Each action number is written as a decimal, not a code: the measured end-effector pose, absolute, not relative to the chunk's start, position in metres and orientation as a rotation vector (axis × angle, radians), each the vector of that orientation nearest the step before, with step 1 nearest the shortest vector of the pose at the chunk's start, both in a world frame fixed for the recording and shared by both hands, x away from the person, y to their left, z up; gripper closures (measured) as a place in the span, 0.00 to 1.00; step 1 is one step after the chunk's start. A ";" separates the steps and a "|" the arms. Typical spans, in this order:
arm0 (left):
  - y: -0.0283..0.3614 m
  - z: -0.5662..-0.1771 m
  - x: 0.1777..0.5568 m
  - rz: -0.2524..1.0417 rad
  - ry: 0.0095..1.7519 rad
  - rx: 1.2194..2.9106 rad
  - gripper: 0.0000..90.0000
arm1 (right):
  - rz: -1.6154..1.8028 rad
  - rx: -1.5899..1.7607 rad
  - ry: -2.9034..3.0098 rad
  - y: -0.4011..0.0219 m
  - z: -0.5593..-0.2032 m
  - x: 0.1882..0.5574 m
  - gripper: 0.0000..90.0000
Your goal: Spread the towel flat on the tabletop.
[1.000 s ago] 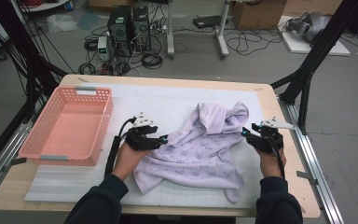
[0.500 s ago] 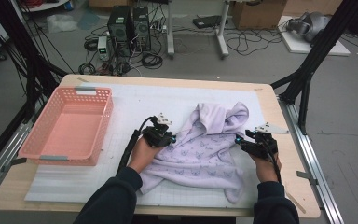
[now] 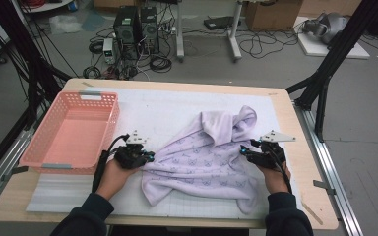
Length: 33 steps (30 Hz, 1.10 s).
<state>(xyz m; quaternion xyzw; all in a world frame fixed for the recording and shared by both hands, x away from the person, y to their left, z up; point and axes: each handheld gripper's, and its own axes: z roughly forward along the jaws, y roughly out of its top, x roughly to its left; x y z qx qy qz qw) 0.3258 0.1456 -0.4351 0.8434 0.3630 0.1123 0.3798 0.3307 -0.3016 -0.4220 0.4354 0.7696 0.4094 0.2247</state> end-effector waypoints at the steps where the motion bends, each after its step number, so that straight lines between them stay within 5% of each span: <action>1: 0.149 -0.435 0.320 0.288 0.927 2.160 0.98 | 1.133 1.195 2.131 -0.300 -0.422 0.330 0.56; 10: 0.167 -0.433 0.274 0.221 0.837 2.209 0.96 | 1.101 1.145 2.205 -0.285 -0.423 0.327 0.56; 14: 0.167 -0.428 0.281 0.272 0.892 2.144 0.62 | 1.115 1.155 2.216 -0.280 -0.423 0.327 0.56; 22: 0.134 -0.421 0.326 0.331 0.903 2.041 0.52 | 1.020 1.156 2.312 -0.258 -0.438 0.333 0.54; 26: 0.111 -0.427 0.350 0.361 0.914 2.038 0.51 | 1.031 1.193 2.318 -0.261 -0.446 0.337 0.63; 30: 0.091 -0.439 0.366 0.386 0.932 2.077 0.51 | 1.073 1.197 2.337 -0.265 -0.446 0.335 0.92; 33: 0.086 -0.449 0.370 0.401 0.944 2.080 0.52 | 1.064 1.206 2.375 -0.269 -0.443 0.332 0.95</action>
